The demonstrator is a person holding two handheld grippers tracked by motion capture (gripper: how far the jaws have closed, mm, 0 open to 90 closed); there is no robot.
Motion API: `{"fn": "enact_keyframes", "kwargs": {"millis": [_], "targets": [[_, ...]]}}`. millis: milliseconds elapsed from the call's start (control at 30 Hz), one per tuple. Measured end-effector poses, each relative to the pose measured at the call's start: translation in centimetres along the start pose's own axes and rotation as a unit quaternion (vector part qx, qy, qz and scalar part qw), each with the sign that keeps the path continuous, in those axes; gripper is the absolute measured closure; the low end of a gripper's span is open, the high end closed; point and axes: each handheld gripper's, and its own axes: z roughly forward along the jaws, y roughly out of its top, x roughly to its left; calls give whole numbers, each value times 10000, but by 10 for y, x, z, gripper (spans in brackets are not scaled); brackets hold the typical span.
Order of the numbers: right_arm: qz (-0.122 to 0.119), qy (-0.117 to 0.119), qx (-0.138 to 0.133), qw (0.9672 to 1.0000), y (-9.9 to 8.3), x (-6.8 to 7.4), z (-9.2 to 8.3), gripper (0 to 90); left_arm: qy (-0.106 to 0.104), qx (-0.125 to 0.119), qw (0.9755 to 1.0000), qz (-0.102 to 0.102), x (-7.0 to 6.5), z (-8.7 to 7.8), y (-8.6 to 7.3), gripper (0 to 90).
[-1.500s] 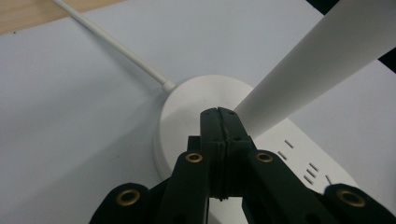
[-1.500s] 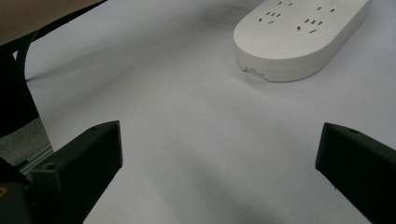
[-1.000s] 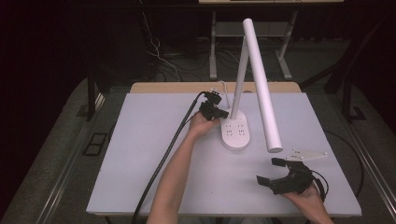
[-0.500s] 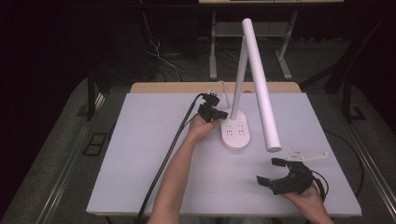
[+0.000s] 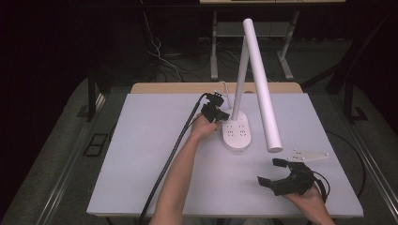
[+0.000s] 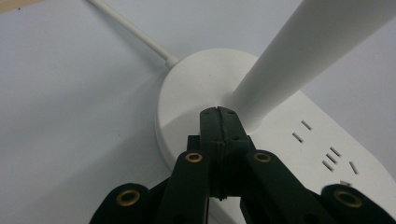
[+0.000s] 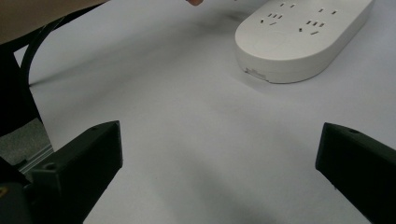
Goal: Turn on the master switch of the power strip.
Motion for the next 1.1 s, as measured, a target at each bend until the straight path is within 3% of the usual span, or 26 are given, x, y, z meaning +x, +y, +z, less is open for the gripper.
{"fn": "enact_keyframes", "kwargs": {"millis": [67,200,433,533,700,733,833,967,1100], "targets": [[-2,1,-2,10000,0,0,0,1,-32,116,9999,-73,2,-1,1,900],[-16,9,-25,10000,0,1,-1,1,-23,106,9998,-167,1,-1,1,900],[-8,-2,-16,10000,0,1,-1,1,92,157,9996,-202,-2,1,3,900],[5,-3,-24,10000,0,1,-1,1,176,162,9997,-101,-4,1,3,900],[-24,-9,-48,10000,0,1,-1,1,34,96,9998,-186,0,-1,0,900],[-14,-10,-57,10000,0,1,-2,1,15,-44,9997,-241,0,1,-2,900],[19,-13,-62,10000,0,0,-2,1,-44,-151,9996,-250,2,0,-5,900],[-5,-9,-60,10000,0,0,-2,1,24,-166,9997,-171,0,0,-6,900],[-33,-8,-45,10000,0,-1,-1,1,30,-240,9993,-274,0,-1,-7,900]]}}
